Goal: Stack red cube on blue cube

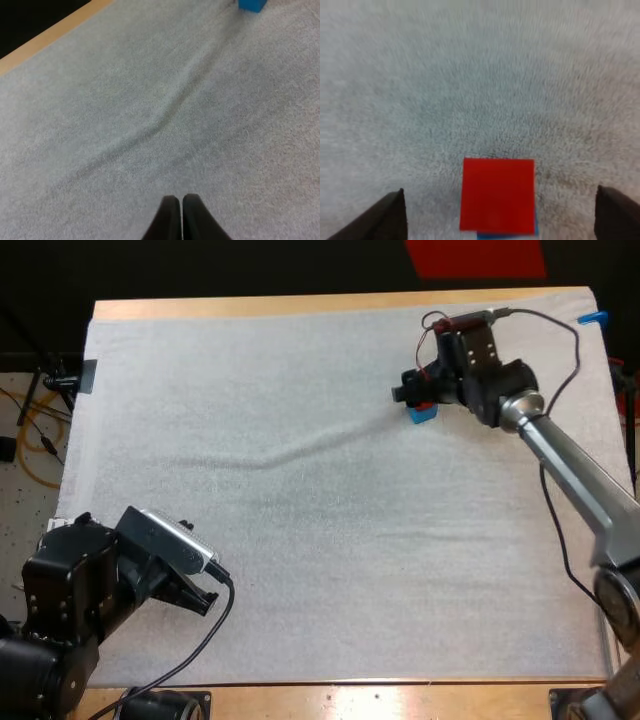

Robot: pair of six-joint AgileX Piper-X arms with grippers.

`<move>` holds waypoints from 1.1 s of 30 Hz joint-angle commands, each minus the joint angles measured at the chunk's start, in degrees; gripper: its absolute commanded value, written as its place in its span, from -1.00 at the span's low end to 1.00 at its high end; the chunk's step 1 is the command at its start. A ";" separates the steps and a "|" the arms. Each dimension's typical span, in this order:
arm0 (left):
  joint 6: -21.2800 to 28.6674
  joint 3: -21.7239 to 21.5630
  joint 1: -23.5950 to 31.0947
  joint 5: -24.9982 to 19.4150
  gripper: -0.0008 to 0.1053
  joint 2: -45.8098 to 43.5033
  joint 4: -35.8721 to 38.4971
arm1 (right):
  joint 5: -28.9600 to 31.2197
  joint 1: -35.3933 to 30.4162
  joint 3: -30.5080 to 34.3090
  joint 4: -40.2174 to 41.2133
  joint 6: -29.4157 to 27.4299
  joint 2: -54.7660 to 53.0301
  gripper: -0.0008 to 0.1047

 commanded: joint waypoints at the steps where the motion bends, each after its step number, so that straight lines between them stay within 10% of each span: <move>1: -0.04 0.02 -0.28 -0.51 -0.98 0.02 -0.97 | -0.21 0.13 -0.56 2.19 0.00 -3.07 0.42; 19: -7.39 -0.08 6.92 -1.61 -0.98 11.86 -21.75 | -3.49 -15.39 0.45 0.08 -1.17 -13.26 0.42; 33: -10.11 -0.56 9.34 -5.98 -0.98 16.81 -33.12 | -5.83 -25.25 17.33 0.13 -6.37 -33.80 0.42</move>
